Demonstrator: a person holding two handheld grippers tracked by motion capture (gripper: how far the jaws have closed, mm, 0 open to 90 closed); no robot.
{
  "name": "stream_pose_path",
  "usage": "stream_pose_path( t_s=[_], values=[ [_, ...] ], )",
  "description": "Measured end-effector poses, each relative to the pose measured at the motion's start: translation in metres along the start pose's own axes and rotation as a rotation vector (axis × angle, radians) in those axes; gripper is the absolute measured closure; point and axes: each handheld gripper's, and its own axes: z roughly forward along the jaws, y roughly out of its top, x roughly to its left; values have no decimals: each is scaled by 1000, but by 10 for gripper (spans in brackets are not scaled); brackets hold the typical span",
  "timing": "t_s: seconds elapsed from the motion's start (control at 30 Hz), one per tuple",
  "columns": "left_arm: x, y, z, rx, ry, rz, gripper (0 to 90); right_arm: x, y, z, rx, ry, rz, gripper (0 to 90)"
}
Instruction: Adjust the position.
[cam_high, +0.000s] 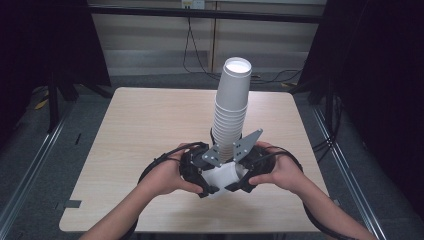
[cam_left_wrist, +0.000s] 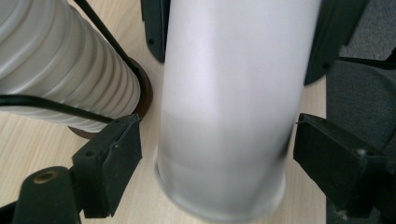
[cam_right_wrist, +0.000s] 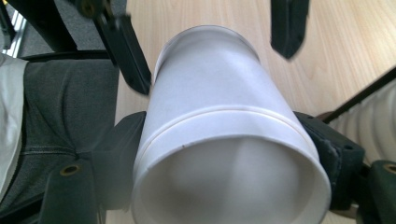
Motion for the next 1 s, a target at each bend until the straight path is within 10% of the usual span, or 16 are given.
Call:
stream_pose_path(
  t_s=[1.0],
  values=[
    [7,-40,12,-62,3,-140,154,-6,-18,-22,-103,-51,84,229]
  ],
)
